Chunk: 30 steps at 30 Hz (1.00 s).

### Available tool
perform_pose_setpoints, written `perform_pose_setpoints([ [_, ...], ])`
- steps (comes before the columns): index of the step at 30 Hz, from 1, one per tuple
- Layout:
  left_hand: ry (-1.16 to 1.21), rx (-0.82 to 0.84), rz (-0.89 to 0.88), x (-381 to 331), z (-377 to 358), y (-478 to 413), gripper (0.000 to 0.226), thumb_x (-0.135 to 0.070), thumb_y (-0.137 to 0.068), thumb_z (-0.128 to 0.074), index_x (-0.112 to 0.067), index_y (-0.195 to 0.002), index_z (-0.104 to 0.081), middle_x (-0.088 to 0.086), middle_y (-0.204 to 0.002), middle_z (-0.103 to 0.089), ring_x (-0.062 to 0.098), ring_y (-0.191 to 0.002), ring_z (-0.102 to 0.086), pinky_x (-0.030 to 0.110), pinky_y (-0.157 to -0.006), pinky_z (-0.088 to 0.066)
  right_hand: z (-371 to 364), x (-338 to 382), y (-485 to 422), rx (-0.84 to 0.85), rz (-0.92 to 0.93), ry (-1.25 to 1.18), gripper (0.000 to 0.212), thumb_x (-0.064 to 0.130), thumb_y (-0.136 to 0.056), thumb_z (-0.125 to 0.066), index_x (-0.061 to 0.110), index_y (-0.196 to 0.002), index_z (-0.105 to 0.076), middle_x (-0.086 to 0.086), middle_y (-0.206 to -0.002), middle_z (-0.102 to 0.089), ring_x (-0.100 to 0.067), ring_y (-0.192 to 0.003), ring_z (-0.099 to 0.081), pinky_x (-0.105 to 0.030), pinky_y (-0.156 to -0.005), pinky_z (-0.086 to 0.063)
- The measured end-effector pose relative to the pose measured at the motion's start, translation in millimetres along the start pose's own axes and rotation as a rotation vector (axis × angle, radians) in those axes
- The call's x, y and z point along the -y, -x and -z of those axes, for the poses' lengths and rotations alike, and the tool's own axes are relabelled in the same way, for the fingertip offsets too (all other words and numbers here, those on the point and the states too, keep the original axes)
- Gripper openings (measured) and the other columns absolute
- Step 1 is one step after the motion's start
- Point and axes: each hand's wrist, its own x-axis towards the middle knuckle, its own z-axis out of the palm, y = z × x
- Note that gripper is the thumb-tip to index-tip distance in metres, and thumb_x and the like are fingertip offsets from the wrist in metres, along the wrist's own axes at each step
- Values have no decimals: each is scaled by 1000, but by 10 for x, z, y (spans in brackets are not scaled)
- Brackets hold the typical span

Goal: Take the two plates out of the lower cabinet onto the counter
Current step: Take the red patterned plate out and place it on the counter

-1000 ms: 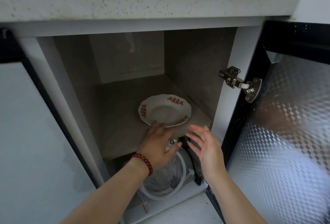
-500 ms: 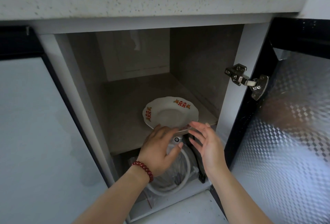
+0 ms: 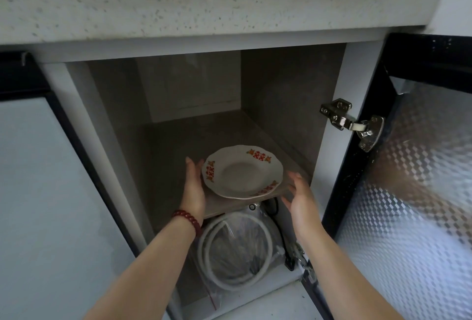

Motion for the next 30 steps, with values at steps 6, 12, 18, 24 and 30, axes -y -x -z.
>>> perform_pose_setpoints([
  [6,102,-25,135,-45,68,-55,79,-74,-82,-19,-25,-144,-29,8,-152,-32,29,-137,-31,52,-112,-22,-19,-24,-65,16,-94,-54,47,40,-97,-35,20,-138,-43,-4,-134,-54,-18,-122,-50,-34,-99,-41],
  [12,134,-62,173,11,113,21,79,-75,-81,-23,-25,-140,-37,8,-146,-41,30,-131,-40,51,-107,-30,21,-30,-55,-7,-80,-67,44,37,-100,-28,15,-134,-46,-4,-122,-60,-13,-106,-57,-34,-93,-43],
  [18,104,-102,215,-13,104,11,82,-76,-80,-23,-25,-143,-32,9,-144,-43,32,-129,-43,50,-97,-41,21,-17,-100,-26,-126,-62,41,36,-100,-31,18,-130,-50,-4,-121,-59,-19,-114,-54,-37,-96,-44],
  [24,110,-123,237,-13,100,-16,85,-79,-76,-26,-26,-141,-33,9,-141,-46,32,-124,-47,50,-97,-42,26,-60,-106,-3,-142,-96,29,38,-100,-29,32,-95,-58,9,-96,-63,-4,-90,-58,-24,-70,-46],
  [30,107,-98,231,-89,40,-18,64,-75,-81,-23,-28,-107,-57,-1,-107,-60,23,-82,-58,32,-50,-52,27,-15,-168,-2,-158,-155,34,41,-99,-28,26,-113,-55,4,-109,-60,-17,-103,-56,-38,-92,-44],
])
